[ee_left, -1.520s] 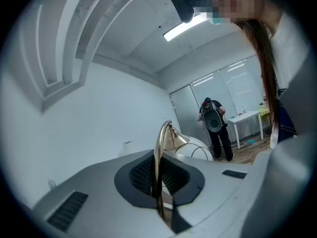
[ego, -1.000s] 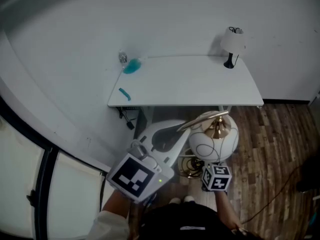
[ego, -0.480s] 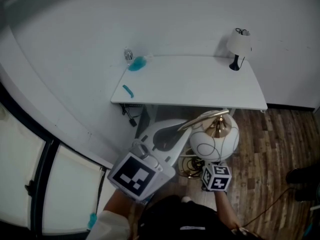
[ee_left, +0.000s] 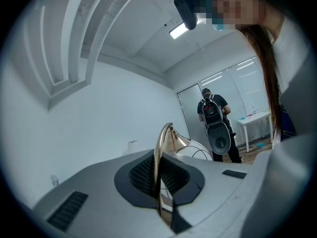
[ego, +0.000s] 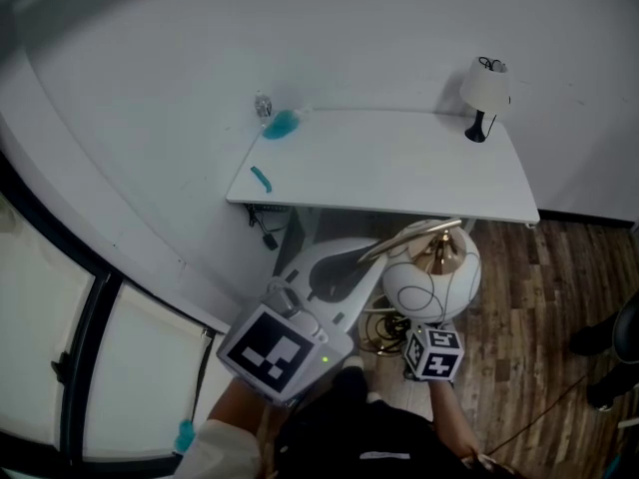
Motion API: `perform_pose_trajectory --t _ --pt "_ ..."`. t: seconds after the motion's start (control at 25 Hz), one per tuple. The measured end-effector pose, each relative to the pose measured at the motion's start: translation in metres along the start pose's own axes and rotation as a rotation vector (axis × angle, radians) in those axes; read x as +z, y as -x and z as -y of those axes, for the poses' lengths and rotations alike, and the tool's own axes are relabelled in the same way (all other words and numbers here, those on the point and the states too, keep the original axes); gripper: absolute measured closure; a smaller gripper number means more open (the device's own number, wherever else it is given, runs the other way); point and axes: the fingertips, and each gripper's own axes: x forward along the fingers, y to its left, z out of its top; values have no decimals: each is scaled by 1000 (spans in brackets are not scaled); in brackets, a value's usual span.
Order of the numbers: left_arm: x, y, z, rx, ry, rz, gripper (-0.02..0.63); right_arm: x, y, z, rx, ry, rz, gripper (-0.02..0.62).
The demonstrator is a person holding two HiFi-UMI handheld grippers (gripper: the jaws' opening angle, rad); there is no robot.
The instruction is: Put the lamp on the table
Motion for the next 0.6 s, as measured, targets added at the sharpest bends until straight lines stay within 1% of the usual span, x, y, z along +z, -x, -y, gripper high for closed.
perform_pose_trajectory --t 0.6 --pt "-10 -23 -26 -23 3 9 601 10 -32 8 -19 -9 -6 588"
